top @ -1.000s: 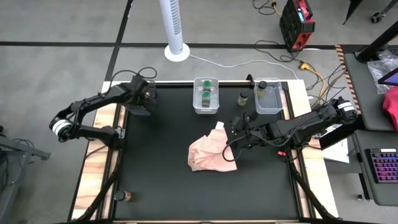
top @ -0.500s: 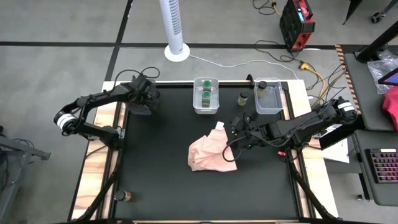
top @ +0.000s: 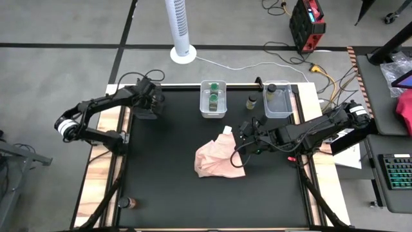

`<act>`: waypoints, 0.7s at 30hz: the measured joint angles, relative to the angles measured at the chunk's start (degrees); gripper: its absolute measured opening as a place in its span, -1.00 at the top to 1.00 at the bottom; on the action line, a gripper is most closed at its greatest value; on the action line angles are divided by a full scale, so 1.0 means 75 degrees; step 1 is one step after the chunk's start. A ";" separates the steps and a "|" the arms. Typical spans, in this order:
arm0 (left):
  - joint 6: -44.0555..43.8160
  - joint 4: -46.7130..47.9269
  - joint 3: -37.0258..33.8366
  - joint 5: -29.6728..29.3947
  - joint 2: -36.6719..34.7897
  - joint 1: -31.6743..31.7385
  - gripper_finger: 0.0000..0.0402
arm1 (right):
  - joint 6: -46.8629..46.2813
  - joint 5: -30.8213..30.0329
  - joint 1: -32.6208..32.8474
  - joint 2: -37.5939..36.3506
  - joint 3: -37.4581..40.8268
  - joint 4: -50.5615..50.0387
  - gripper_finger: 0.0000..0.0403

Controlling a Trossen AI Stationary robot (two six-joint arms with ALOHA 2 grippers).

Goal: Sort spices by type
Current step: Put the brown spice bottle into the black bin, then put the black brown spice bottle into the transparent bin

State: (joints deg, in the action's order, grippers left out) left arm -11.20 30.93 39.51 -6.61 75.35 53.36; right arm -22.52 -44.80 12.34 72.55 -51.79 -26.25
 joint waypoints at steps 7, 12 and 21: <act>0.0156 0.0079 -0.0003 0.0000 -0.0583 0.0000 -0.10 | -0.0057 -0.0010 0.0000 0.0000 0.0000 0.0036 0.95; 0.0135 0.0222 -0.0003 -0.0010 -0.1172 -0.0074 -0.10 | 0.0372 -0.0052 -0.0006 0.0000 0.0049 0.0821 0.95; -0.0588 0.0232 -0.0003 -0.1401 -0.2245 -0.1804 -0.09 | 0.4047 -0.0893 -0.0570 0.0006 0.0403 0.5514 0.95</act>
State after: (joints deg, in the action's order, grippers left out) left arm -15.61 32.66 39.48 -17.12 58.51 39.83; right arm 7.83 -51.50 8.07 72.60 -48.77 15.11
